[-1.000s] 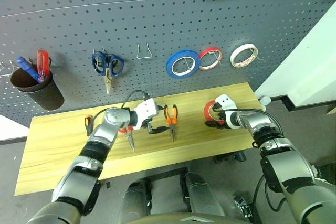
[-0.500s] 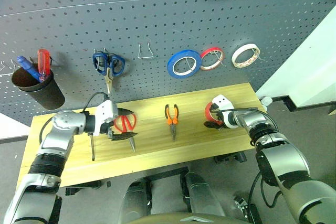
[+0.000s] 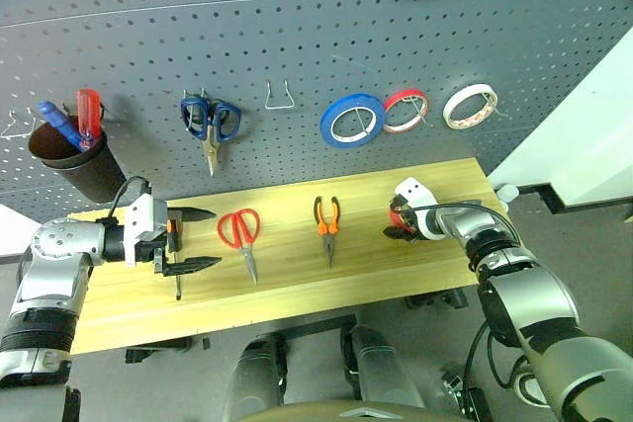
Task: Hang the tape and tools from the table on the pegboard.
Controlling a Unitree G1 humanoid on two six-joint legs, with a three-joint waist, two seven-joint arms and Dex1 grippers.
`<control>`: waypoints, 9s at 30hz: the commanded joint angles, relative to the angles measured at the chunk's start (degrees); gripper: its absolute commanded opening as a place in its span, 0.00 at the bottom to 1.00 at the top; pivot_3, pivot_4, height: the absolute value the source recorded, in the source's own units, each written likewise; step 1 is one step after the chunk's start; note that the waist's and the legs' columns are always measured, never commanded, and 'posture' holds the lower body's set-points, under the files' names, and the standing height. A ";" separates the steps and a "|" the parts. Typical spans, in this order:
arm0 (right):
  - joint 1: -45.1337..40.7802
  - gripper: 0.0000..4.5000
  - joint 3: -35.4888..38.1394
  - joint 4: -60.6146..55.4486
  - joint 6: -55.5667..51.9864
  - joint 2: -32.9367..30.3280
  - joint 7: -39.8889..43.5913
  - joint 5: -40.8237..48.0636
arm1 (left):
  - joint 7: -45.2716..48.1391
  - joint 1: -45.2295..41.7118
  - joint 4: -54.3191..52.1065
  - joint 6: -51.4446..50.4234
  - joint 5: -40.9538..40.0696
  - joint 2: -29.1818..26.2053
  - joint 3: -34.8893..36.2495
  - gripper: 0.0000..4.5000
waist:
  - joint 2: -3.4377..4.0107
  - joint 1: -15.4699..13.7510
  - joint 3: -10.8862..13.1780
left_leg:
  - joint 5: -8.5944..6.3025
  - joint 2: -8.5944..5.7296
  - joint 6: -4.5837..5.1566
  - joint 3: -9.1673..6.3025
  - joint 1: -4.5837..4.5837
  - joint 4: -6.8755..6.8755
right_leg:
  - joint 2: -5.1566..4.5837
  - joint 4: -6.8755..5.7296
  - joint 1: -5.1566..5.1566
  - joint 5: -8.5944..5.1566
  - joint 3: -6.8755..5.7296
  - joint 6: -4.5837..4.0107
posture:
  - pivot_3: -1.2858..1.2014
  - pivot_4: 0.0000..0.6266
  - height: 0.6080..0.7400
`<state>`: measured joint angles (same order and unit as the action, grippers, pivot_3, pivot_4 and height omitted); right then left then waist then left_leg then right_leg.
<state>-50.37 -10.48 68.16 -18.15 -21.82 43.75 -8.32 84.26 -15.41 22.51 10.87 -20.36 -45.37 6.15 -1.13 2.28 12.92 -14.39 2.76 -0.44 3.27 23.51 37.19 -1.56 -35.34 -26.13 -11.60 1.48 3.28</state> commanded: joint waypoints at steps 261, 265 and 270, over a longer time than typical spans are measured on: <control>6.73 1.00 -9.80 -60.97 -39.21 12.54 -15.20 28.67 | -6.76 -9.88 26.32 12.75 9.77 7.80 -5.41 1.00 | -0.02 -1.49 2.83 | 0.01 0.08 0.02 -0.48 1.11 0.06 | -0.05 -0.69 -1.20 -0.28 -0.32 0.02 | 0.55 0.46 1.00; 7.52 1.00 -16.31 -64.56 -35.47 7.49 -10.46 24.50 | -6.87 -9.80 26.79 13.34 9.66 7.68 -5.21 1.00 | -0.02 -1.36 2.83 | 0.00 0.08 0.02 -0.46 1.10 0.01 | 0.03 -0.71 -1.24 -0.30 -0.35 -0.03 | 0.55 0.46 1.00; 8.09 1.00 -20.57 -57.73 -28.10 7.17 -8.57 18.45 | -7.08 -9.62 27.61 14.24 9.81 7.88 -5.28 1.00 | -0.02 -1.43 2.83 | 0.01 0.08 0.02 -0.44 1.10 0.01 | 0.06 -0.75 -1.25 -0.32 -0.42 -0.06 | 0.55 0.46 1.00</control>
<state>-42.41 -30.05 9.30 -49.37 -15.14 34.55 12.06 77.22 -25.45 49.79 24.17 -10.50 -36.86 -0.24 -1.16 0.85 15.75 -14.38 2.84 -0.43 2.84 24.61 37.22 -1.50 -36.09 -27.37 -11.92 1.05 3.21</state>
